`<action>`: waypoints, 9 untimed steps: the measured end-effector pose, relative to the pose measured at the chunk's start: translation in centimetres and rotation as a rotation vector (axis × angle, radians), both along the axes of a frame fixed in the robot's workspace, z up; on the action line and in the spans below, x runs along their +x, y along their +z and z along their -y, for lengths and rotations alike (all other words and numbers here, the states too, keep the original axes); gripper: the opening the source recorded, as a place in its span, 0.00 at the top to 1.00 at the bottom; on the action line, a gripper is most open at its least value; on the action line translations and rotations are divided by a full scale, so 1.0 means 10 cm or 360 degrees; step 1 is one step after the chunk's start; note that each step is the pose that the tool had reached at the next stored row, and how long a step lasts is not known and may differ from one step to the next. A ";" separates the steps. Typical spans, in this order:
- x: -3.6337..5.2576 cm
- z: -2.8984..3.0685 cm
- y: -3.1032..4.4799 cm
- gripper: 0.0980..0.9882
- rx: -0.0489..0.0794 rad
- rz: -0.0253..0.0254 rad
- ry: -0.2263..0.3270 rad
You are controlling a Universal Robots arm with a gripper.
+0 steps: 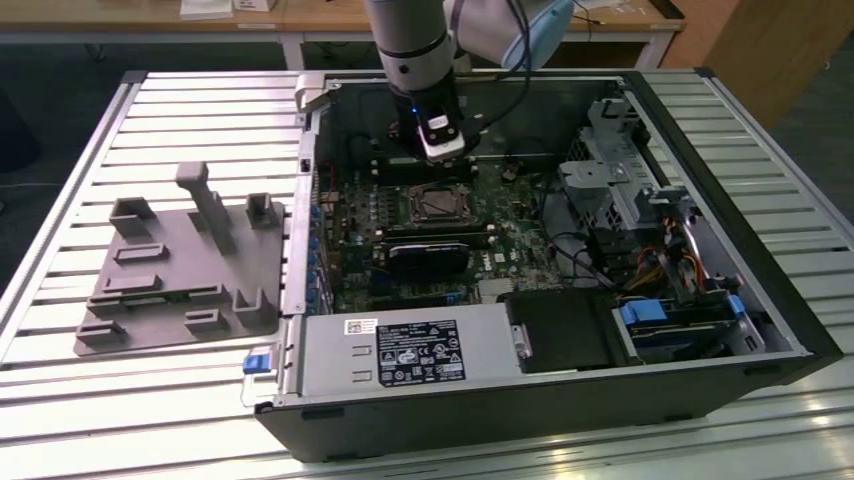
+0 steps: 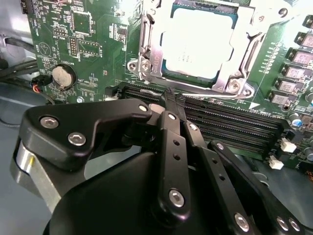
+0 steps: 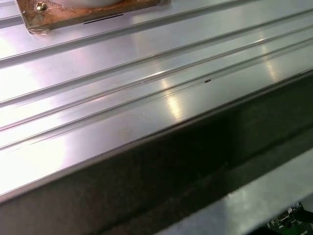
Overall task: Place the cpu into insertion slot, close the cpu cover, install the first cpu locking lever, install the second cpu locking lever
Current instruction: 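Install the first cpu locking lever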
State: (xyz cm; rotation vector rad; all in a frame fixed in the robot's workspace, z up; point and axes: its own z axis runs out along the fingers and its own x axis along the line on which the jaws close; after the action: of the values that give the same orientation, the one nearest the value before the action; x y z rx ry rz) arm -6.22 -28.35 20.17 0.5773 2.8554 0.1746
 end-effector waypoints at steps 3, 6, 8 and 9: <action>0.000 0.000 -0.018 0.99 -0.0001 -0.00001 -0.0004; 0.000 0.000 -0.032 0.99 -0.0001 -0.00001 -0.0006; 0.000 0.000 -0.040 0.99 -0.0002 -0.00002 -0.0008; 0.000 0.000 -0.043 0.99 -0.0003 -0.00002 -0.0008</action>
State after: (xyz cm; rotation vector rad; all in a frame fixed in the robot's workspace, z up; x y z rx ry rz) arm -6.23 -28.35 19.73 0.5844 2.8535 0.1711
